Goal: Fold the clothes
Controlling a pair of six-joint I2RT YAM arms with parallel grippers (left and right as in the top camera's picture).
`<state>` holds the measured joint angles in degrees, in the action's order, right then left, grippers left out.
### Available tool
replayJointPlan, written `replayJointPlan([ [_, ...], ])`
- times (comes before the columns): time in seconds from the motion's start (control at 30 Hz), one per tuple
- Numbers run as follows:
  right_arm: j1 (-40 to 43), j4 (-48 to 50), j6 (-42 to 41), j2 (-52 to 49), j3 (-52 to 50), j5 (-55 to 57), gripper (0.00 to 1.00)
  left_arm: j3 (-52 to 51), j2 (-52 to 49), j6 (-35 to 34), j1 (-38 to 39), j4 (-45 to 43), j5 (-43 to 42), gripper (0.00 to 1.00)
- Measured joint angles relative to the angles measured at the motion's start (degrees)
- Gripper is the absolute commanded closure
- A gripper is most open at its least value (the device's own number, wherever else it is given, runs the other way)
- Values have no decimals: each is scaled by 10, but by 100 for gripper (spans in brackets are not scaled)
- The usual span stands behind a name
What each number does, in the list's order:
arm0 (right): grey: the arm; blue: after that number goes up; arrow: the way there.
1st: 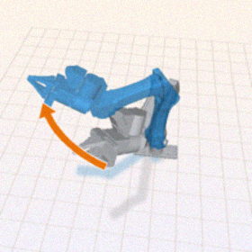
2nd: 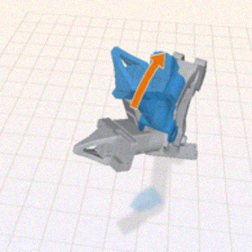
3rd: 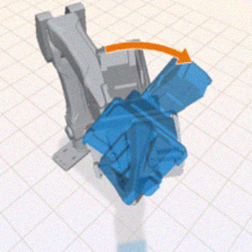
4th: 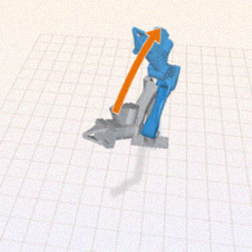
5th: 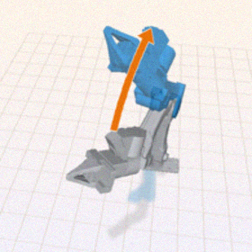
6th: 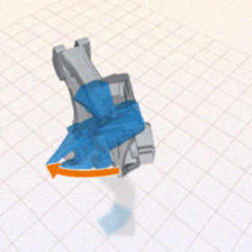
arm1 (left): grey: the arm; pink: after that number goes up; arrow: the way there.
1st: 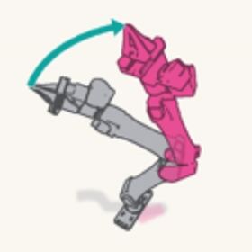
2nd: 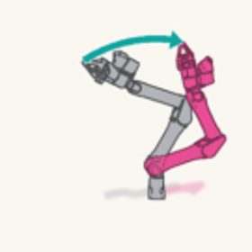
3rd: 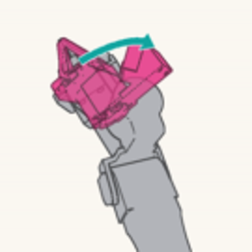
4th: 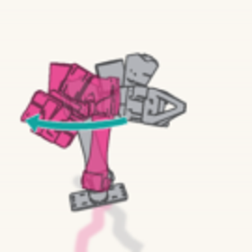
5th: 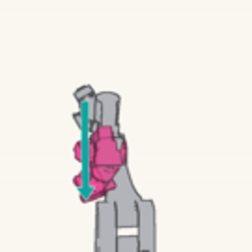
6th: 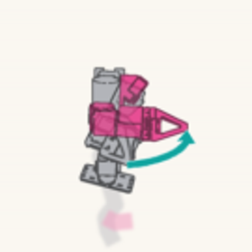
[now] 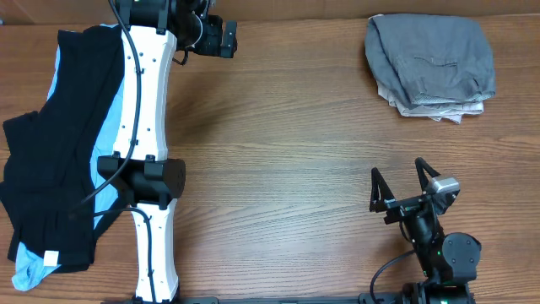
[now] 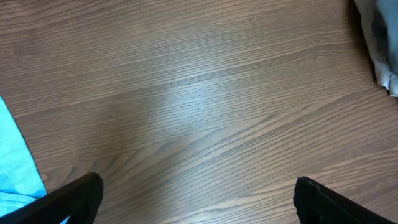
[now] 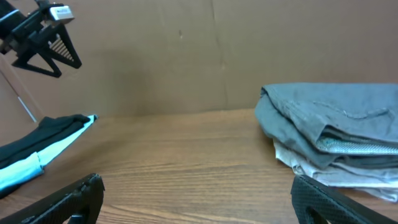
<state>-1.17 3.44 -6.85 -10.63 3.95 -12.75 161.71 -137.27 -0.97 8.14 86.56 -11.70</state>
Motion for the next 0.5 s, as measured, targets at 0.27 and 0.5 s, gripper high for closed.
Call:
replayJointPlan([
  [0.27, 0, -23, -4, 59, -29, 12, 0, 0, 0, 0, 0, 0, 0, 0],
  [0.5, 0, -74, -5, 98, -29, 23, 0, 0, 0, 0, 0, 0, 0, 0],
])
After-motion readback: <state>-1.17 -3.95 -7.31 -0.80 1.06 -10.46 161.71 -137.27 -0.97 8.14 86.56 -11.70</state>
